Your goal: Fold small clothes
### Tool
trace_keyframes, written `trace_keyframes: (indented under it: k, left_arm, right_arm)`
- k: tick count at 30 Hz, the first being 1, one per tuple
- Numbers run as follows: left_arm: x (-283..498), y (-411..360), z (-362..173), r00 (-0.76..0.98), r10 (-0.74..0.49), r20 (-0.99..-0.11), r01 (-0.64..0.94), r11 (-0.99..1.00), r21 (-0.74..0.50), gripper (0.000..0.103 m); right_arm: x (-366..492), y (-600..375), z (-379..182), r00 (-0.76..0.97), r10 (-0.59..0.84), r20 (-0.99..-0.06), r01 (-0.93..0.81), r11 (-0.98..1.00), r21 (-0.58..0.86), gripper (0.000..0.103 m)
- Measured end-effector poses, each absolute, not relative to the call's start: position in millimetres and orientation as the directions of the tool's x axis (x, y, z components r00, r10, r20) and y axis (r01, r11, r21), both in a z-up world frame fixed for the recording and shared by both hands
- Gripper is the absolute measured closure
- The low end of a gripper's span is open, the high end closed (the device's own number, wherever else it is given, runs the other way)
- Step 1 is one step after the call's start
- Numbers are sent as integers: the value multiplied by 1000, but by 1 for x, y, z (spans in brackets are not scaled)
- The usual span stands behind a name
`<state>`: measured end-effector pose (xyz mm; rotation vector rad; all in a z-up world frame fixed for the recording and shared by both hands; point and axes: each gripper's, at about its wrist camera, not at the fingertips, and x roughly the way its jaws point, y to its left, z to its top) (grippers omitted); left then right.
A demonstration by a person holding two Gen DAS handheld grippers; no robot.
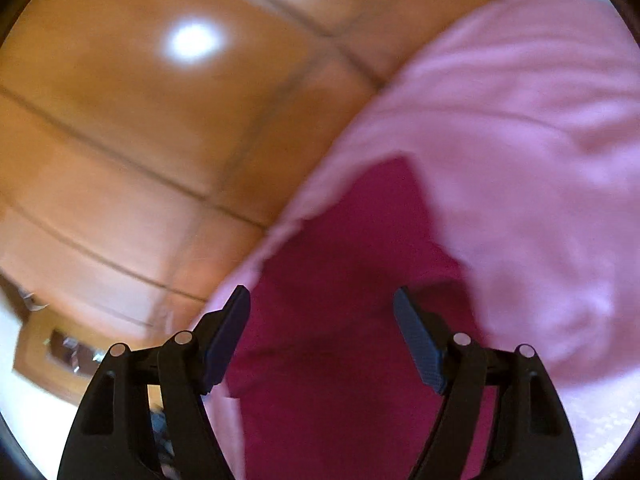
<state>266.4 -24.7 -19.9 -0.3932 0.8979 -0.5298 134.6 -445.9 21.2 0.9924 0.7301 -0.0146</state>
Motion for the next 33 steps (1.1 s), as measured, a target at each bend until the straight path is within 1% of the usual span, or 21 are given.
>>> trace_keyframes:
  k: [2,6,7,9,10,11,12,13,14,16,17,19,20,21,23,25,27,30,33]
  left_arm:
    - [283,-40,-24,498,-569,-655,257,818,-515,33]
    - [316,-70,-40,448,-544,-710,230,837,-497,33]
    - [323,-75,-44,434,-540,-721,224,840,-494,34]
    - [334,-87,-55,398,-536,-745,223,844,-488,42]
    - [335,-88,-57,398,-522,-755,218,853,-475,50]
    - [338,-93,-60,401,-503,-766,218,864,-454,72]
    - [339,-95,-60,398,-497,-771,225,868,-443,87]
    - [340,-98,-57,402,-488,-775,234,873,-428,94]
    - [335,-97,-46,437,-499,-748,245,867,-434,96]
    - [324,-93,-18,498,-549,-672,305,836,-457,97]
    - [308,-87,3,536,-578,-615,352,816,-460,97]
    - [282,-79,24,589,-585,-557,414,811,-414,97]
    - [269,-77,28,613,-567,-550,433,824,-366,97]
    - [259,-77,26,632,-526,-569,440,848,-294,97]
    - [253,-76,8,622,-475,-623,439,870,-224,97]
    - [256,-74,-21,585,-410,-700,402,896,-189,97]
    - [260,-69,-40,555,-393,-733,382,903,-195,97]
    - [263,-66,-47,540,-399,-741,365,904,-221,97]
    - [264,-67,-37,567,-405,-717,361,905,-225,97]
  right_arm:
    - [124,-454,2,756,302,-581,371,533,760,29]
    - [118,-462,-19,745,298,-597,411,500,762,27]
    - [112,-466,-21,743,301,-599,414,496,763,27]
    - [109,-470,-28,734,301,-609,422,501,756,25]
    - [112,-469,-30,731,302,-612,422,506,753,25]
    - [116,-469,-32,730,302,-614,421,509,751,25]
    - [119,-467,-33,728,300,-616,420,515,747,25]
    - [121,-467,-37,727,297,-619,420,521,743,25]
    - [115,-469,-33,730,289,-620,416,532,737,25]
    - [116,-468,-30,734,273,-622,408,554,725,25]
    - [114,-468,-31,735,266,-624,408,561,720,25]
    - [115,-468,-31,736,251,-628,405,580,707,25]
    - [115,-467,-33,735,249,-631,404,587,702,25]
    - [118,-466,-34,732,248,-635,404,593,697,25]
    - [122,-464,-35,725,254,-640,400,600,692,25]
    - [130,-459,-27,727,254,-638,384,620,684,25]
    - [140,-454,-18,732,256,-632,360,643,676,25]
    - [164,-441,0,730,254,-634,305,709,636,25]
    - [194,-426,6,706,252,-662,261,776,574,25]
